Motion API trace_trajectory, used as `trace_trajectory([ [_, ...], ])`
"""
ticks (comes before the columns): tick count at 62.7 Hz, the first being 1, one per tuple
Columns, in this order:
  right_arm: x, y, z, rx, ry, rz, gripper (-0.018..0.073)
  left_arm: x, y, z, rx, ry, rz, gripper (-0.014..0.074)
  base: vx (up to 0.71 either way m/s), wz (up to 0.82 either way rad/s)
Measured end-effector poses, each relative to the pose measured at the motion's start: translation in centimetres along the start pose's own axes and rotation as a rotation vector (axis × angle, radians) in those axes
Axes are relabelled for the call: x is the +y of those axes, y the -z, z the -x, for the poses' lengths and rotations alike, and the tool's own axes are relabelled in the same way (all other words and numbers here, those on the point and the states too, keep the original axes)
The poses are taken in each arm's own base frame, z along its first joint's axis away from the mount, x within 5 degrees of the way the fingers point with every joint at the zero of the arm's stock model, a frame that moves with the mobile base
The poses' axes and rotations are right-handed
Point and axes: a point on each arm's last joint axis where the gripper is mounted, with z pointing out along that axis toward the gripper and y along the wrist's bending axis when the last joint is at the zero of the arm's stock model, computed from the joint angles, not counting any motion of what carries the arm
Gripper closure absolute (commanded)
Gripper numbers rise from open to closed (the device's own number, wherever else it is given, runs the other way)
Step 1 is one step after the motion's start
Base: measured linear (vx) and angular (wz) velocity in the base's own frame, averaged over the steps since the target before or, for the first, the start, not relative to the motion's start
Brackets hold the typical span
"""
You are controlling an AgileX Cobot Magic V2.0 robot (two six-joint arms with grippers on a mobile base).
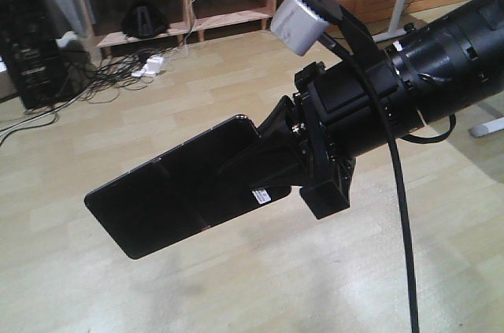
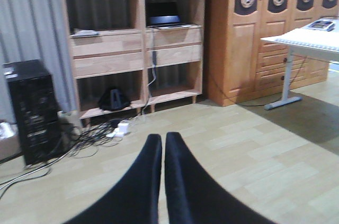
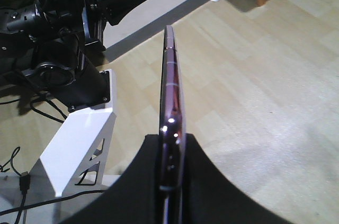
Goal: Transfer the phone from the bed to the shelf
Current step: 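Drive away from the bed holding the phone in the right gripper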
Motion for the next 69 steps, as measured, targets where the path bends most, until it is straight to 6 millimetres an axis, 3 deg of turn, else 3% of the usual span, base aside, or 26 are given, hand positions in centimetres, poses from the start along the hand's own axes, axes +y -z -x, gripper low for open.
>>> trace_trajectory([
  [69, 0.00, 0.00, 0.00, 0.000, 0.000, 0.000, 0.0561, 0.00, 0.00, 0.00, 0.000, 0.000, 0.000, 0.0595, 0.48, -0.20],
])
